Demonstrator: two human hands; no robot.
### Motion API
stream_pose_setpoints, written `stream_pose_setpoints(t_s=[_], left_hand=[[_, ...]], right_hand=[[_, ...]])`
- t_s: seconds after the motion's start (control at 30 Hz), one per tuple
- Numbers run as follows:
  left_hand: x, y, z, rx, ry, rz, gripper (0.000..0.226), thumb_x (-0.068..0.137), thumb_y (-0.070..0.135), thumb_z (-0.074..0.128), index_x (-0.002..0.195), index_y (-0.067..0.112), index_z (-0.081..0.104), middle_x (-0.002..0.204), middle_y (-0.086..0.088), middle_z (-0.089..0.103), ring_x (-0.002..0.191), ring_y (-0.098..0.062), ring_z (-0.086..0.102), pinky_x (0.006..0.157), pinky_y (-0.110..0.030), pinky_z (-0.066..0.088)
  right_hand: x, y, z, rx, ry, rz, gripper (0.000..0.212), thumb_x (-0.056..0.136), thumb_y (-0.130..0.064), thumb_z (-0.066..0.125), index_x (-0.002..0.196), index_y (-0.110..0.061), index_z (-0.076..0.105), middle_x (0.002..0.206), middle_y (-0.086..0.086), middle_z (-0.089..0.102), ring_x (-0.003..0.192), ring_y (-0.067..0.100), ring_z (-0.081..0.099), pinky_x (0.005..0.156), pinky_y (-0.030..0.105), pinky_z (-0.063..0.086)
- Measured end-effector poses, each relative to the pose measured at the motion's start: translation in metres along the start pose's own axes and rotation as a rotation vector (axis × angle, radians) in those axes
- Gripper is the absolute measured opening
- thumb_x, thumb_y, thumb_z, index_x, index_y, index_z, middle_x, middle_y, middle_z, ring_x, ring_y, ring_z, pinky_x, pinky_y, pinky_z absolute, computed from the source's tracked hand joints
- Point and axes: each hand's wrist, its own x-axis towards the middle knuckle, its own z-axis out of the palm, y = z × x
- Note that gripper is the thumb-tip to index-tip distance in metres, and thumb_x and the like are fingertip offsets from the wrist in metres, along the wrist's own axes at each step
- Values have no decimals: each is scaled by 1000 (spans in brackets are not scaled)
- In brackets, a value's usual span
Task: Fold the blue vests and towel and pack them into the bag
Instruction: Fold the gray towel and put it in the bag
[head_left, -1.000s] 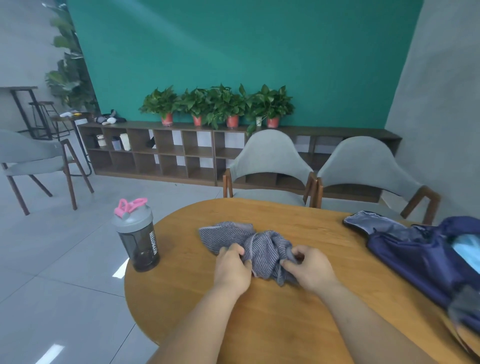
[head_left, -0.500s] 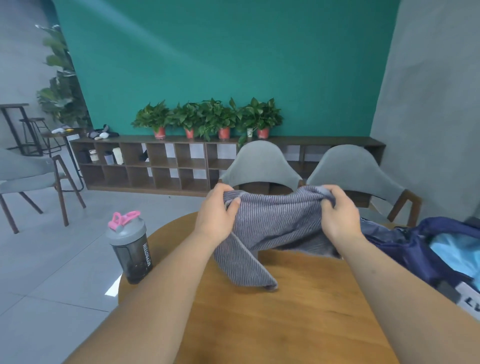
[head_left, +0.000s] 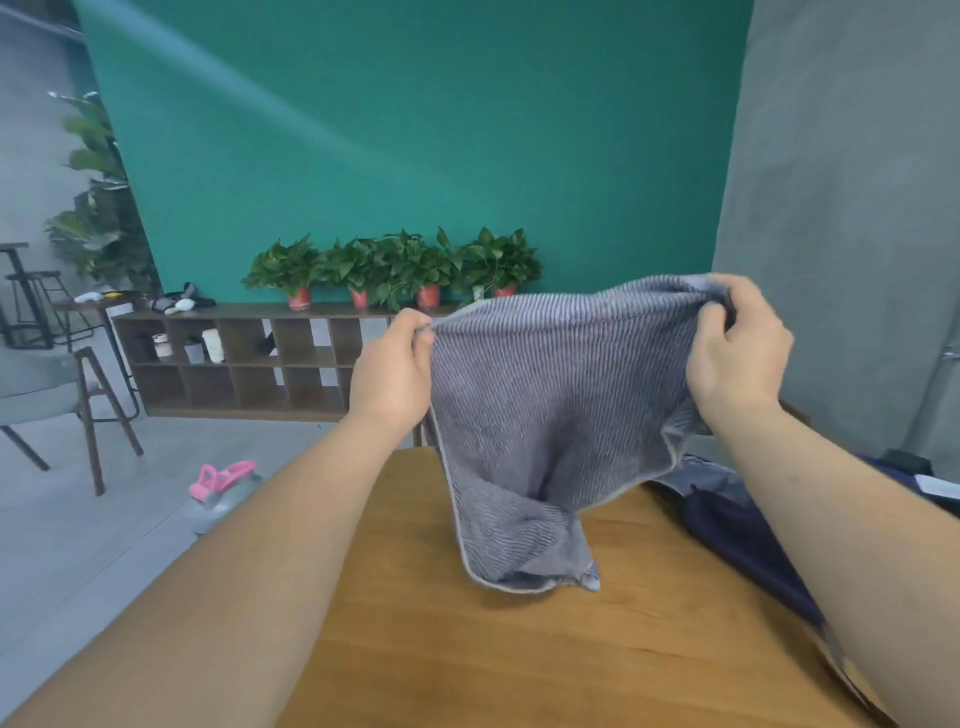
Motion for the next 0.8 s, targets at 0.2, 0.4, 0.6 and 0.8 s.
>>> stream_pose_setpoints(t_s=[0.2,0.4,0.6,0.8], left_hand=[[24,34,-5,-311,-73,-53,19,112,32,42,111,23,58,100,1,68,87,-20,66,70,-38,49],[-2,34,22,-145,-607,-319,35,102,32,64,134,24,52,130,-5,59,104,-26,64,88,-38,53],[-32,54,44,-381,-809,26,69,99,21,73,159,28,40,160,9,47,147,-9,42,122,-37,36],[-30,41,40,-286,-1082,-20,22,96,38,76,110,21,79,110,6,80,108,-16,74,108,-45,53]], right_hand=[[35,-40,-7,123,118,21,31,92,-22,42,112,-26,66,101,-10,68,94,14,60,94,30,49],[19,-22,3,15,-497,-118,20,101,-15,62,110,-27,74,107,-15,73,97,-4,64,90,15,46],[-10,-9,17,-30,-1158,-110,7,94,-22,77,100,-26,78,96,-15,79,91,-3,70,89,20,48],[0,1,4,-286,-1269,-45,27,83,-50,84,93,-27,76,90,-11,78,87,2,71,88,27,50]])
